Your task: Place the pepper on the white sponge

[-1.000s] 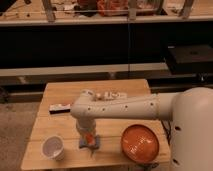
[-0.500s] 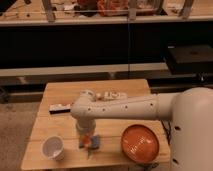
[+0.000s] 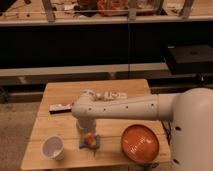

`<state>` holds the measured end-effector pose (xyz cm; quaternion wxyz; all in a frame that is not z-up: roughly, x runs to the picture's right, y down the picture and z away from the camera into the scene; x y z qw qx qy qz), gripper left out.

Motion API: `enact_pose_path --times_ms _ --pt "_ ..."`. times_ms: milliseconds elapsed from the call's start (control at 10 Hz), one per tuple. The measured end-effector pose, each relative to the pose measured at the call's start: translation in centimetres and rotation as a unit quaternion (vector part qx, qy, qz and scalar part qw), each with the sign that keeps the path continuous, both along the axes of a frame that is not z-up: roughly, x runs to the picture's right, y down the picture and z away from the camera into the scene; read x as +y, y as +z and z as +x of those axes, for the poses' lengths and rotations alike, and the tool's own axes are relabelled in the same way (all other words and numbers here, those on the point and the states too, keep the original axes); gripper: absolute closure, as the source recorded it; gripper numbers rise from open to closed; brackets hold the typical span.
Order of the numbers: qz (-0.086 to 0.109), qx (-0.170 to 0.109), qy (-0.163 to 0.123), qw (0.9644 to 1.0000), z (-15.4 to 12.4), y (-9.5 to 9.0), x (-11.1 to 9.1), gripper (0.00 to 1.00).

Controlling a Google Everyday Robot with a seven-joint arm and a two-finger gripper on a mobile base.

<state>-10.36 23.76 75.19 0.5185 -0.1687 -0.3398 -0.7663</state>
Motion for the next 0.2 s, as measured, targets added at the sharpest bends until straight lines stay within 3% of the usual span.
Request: enact_pose_path --times_ms 200 --pt "0.001 0.000 0.003 1.0000 -0.26 0.03 0.01 0.47"
